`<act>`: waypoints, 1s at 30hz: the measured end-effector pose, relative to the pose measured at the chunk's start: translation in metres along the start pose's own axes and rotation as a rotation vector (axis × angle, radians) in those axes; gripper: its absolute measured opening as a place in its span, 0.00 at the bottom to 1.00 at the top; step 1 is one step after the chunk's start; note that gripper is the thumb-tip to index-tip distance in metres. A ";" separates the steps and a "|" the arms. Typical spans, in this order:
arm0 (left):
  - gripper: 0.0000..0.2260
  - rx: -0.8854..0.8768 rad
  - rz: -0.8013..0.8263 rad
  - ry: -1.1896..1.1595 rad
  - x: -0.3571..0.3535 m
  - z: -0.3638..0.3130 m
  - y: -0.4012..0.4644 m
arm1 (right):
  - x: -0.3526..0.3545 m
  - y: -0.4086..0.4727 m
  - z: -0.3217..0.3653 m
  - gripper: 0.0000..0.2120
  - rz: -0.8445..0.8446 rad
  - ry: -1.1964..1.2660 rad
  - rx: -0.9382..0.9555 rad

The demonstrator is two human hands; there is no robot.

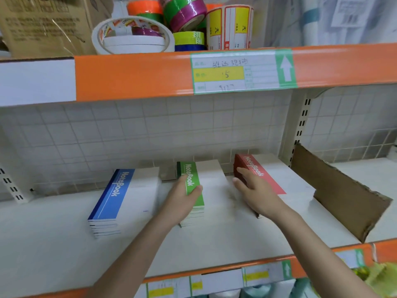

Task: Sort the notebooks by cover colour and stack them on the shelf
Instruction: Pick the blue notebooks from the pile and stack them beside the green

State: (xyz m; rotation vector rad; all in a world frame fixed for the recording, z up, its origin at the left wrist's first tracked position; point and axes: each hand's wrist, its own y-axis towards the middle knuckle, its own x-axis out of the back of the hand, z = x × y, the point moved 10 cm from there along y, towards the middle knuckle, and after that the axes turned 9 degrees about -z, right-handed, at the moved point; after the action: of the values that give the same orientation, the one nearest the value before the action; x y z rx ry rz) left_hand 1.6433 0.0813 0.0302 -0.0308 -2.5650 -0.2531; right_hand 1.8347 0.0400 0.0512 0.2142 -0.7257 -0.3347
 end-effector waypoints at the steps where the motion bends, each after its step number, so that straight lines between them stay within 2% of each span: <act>1: 0.27 -0.021 -0.016 0.056 0.000 -0.006 0.001 | 0.006 0.001 0.000 0.23 -0.010 0.008 0.004; 7: 0.25 -0.104 -0.042 0.311 -0.023 -0.043 0.012 | 0.042 0.019 -0.013 0.21 -0.034 -0.019 0.008; 11: 0.26 -0.141 -0.014 0.276 -0.055 -0.067 0.019 | 0.067 0.039 -0.035 0.22 -0.049 -0.063 0.020; 15: 0.20 -0.106 -0.005 0.170 -0.094 -0.084 0.032 | 0.086 0.063 -0.083 0.19 -0.064 -0.131 -0.114; 19: 0.11 0.090 0.066 -0.085 -0.141 -0.080 0.045 | 0.083 0.085 -0.127 0.19 0.028 -0.178 -0.236; 25: 0.07 0.429 0.059 -0.427 -0.183 -0.061 0.061 | 0.066 0.105 -0.161 0.22 0.117 -0.064 -0.439; 30: 0.12 0.529 0.089 -0.509 -0.192 -0.053 0.062 | 0.057 0.121 -0.174 0.22 0.171 0.039 -0.520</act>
State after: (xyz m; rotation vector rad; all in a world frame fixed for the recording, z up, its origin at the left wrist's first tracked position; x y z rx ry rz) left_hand 1.8377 0.1377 -0.0178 -0.0111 -3.0372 0.5375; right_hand 2.0198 0.1438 -0.0037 -0.3312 -0.5914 -0.3434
